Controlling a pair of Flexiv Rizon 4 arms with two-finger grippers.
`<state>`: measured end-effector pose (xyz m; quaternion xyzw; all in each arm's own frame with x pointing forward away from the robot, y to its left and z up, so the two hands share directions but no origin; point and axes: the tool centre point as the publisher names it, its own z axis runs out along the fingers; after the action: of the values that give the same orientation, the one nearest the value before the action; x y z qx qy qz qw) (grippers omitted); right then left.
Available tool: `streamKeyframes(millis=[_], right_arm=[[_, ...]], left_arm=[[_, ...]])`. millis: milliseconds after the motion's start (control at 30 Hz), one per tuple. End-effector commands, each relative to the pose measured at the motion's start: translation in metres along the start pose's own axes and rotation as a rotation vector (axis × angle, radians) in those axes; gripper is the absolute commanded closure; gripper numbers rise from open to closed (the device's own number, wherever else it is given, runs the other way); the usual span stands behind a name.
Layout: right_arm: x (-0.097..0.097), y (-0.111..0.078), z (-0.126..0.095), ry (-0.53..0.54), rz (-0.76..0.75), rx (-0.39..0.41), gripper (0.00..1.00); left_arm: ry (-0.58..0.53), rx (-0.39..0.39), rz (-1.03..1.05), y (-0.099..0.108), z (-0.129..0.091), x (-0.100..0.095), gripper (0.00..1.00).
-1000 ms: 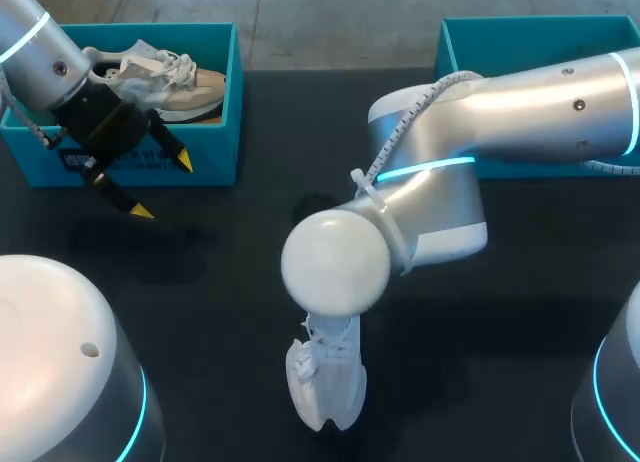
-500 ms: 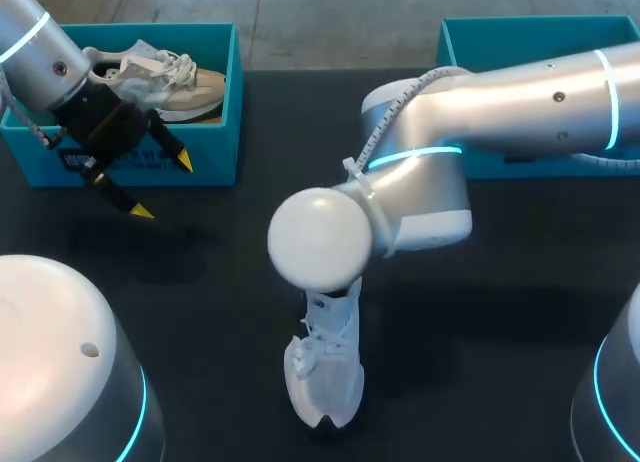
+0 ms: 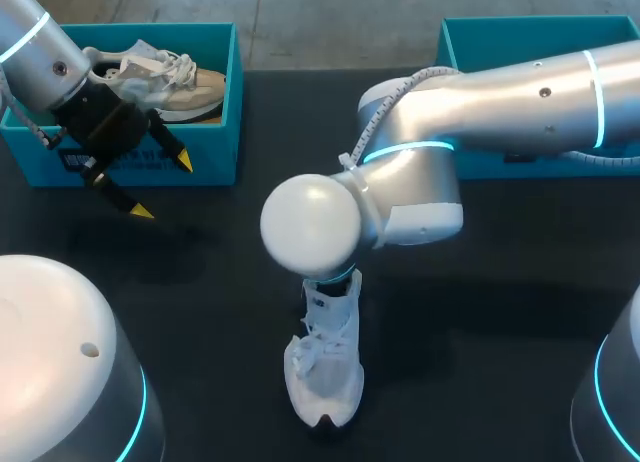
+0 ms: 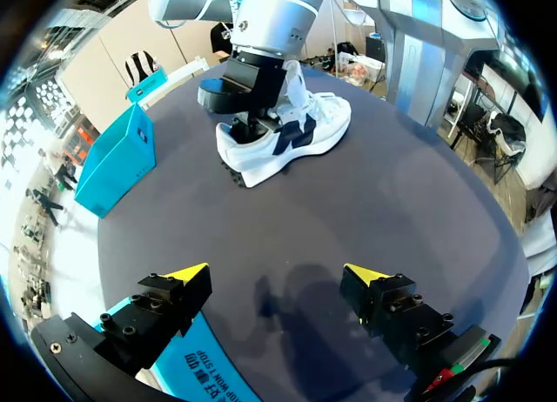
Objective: Take the shoe out of the shoebox, open the shoe tongue, remove and reinsert the insole, then place the shoe into the shoebox
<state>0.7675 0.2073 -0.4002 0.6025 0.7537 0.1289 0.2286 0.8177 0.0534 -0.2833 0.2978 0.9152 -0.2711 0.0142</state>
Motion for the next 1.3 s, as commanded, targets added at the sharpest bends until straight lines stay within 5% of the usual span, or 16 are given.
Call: streamKeyframes(millis=[33,200,1300], right_arm=[[-0.002,-0.005,-0.014,-0.025,0.191,-0.059,1.00],[-0.002,0.002,-0.023,-0.070,0.185,-0.079,1.00],[0.003,0.006,0.026,-0.062,0.224,0.024,1.00]], left_arm=[[0.001,-0.003,0.000,0.000,0.000,0.001,0.00],[0.001,-0.003,0.000,0.000,0.000,0.001,0.00],[0.001,-0.003,0.000,0.000,0.000,0.001,0.00]])
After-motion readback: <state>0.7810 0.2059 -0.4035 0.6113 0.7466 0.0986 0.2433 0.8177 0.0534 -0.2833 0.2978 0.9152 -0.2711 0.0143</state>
